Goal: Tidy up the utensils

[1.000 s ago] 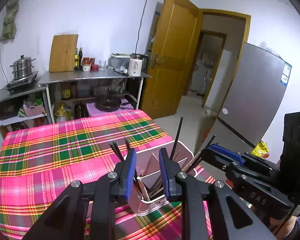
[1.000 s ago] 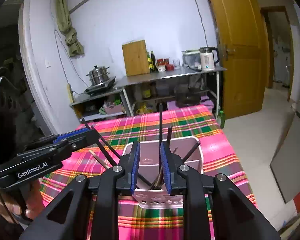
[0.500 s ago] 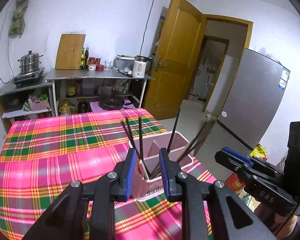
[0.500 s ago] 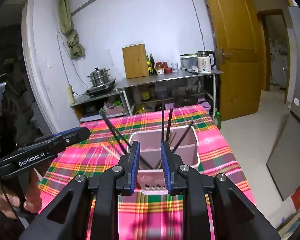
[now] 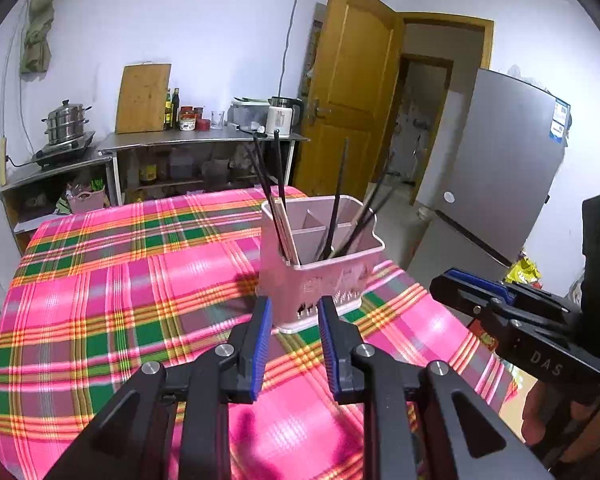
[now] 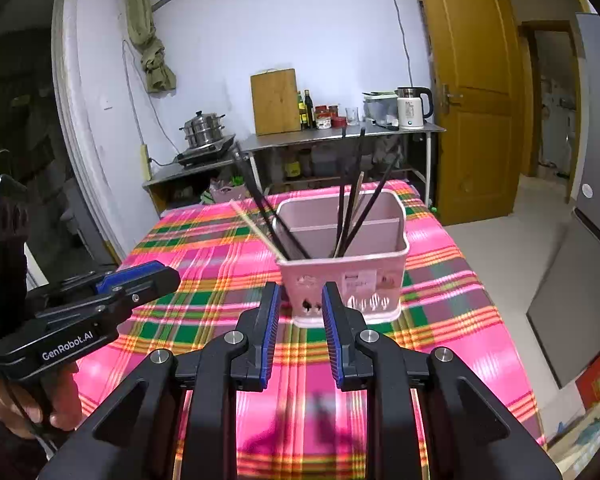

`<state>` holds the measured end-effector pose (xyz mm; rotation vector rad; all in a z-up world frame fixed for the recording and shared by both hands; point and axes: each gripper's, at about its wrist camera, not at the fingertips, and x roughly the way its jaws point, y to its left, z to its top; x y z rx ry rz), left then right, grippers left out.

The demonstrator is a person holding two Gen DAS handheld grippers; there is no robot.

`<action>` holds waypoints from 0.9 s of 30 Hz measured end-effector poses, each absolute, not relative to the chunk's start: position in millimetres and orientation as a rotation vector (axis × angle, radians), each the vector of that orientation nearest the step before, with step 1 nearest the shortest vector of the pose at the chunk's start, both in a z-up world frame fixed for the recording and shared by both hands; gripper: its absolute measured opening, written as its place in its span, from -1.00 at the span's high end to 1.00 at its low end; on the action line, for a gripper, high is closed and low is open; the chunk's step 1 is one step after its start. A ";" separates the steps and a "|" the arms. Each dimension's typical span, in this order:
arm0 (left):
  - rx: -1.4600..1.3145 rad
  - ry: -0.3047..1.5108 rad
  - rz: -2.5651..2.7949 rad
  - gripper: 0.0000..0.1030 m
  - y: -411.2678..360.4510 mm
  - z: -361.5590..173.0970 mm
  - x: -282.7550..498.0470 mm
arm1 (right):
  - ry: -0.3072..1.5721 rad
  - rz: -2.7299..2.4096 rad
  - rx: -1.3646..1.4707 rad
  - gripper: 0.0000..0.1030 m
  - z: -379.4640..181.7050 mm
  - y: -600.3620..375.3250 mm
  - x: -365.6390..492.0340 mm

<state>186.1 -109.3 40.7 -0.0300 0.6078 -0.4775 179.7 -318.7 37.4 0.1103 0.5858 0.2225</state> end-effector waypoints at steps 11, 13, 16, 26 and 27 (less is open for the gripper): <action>-0.024 0.609 -0.464 0.52 -95.7 15.0 141.8 | 0.622 0.214 0.100 0.56 14.0 -310.0 140.3; -0.030 0.606 -0.462 0.52 -92.1 13.7 136.4 | 0.624 0.206 0.097 0.56 12.6 -309.6 135.6; -0.041 0.590 -0.446 0.52 -86.6 13.2 129.3 | 0.623 0.193 0.084 0.56 9.3 -309.7 126.6; -0.037 0.577 -0.426 0.52 -83.5 12.2 118.8 | 0.628 0.182 0.047 0.56 2.3 -303.5 113.8; -0.035 0.578 -0.425 0.52 -83.6 12.1 118.7 | 0.627 0.182 0.046 0.56 2.4 -303.1 113.3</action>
